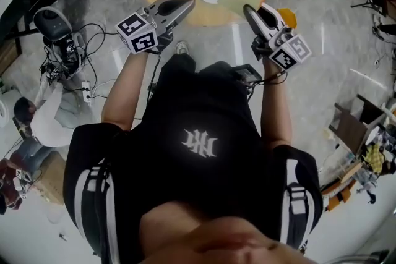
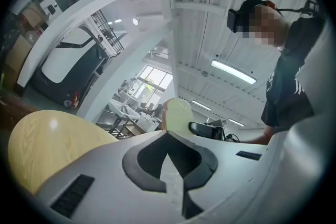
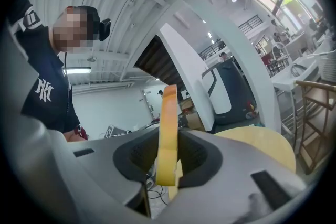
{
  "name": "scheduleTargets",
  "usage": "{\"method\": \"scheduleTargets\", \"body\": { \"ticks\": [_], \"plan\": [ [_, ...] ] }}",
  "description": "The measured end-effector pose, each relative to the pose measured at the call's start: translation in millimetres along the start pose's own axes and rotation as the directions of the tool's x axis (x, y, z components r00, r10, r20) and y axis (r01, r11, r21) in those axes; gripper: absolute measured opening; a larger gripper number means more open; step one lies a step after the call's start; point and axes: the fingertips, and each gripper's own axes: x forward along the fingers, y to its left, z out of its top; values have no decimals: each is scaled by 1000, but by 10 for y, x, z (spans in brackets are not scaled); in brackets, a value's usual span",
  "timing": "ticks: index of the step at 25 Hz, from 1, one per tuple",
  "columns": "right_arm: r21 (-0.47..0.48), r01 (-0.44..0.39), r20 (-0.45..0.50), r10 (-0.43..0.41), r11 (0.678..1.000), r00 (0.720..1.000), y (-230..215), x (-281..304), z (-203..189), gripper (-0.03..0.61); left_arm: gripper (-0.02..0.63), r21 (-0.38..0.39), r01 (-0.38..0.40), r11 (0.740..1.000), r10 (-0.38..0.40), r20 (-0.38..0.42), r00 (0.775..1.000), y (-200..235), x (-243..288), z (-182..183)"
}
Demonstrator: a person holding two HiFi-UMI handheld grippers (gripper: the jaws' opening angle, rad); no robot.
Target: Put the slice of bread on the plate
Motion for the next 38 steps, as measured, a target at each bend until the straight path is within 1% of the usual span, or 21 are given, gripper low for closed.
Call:
{"method": "scheduleTargets", "body": {
  "ticks": [4,8,12,18,21,24,28,31,35,38],
  "plan": [
    [10,15,-7,-15,1000,1000,-115,29,22,95,9,-6,-1,1000,1,3,1000,119,57,25],
    [20,7,-18,-7,1000,1000,-294,72,1,95,9,3,-43,999,43,-6,999,297,114,-22],
    [59,-39,-32,41,997,999,-502,112,-113,95,9,-9,-124,992,124,-18,992,476,207,-118],
    [140,-105,-63,114,985,991,-956,197,-341,95,9,-9,-232,973,231,-55,971,755,353,-325],
    [182,-131,-88,149,975,985,-1094,279,-490,95,9,-25,-268,963,266,-48,963,856,363,-392],
    [243,-134,-99,162,961,982,-1192,373,-698,94,9,-37,-292,956,290,-52,955,985,340,-512],
    [310,-118,-148,171,943,974,-1318,608,-1137,94,9,-49,-309,950,305,-70,950,1261,261,-713],
    [351,-99,-198,177,931,964,-1417,800,-1430,94,9,-52,-303,951,297,-104,949,1501,237,-926],
    [397,-69,-235,174,915,956,-1492,867,-1635,94,9,-42,-281,959,275,-122,954,1582,260,-1036],
    [455,-41,-256,175,890,951,-1542,852,-1781,94,9,-37,-274,961,268,-114,957,1609,270,-1076]
  ]
}}
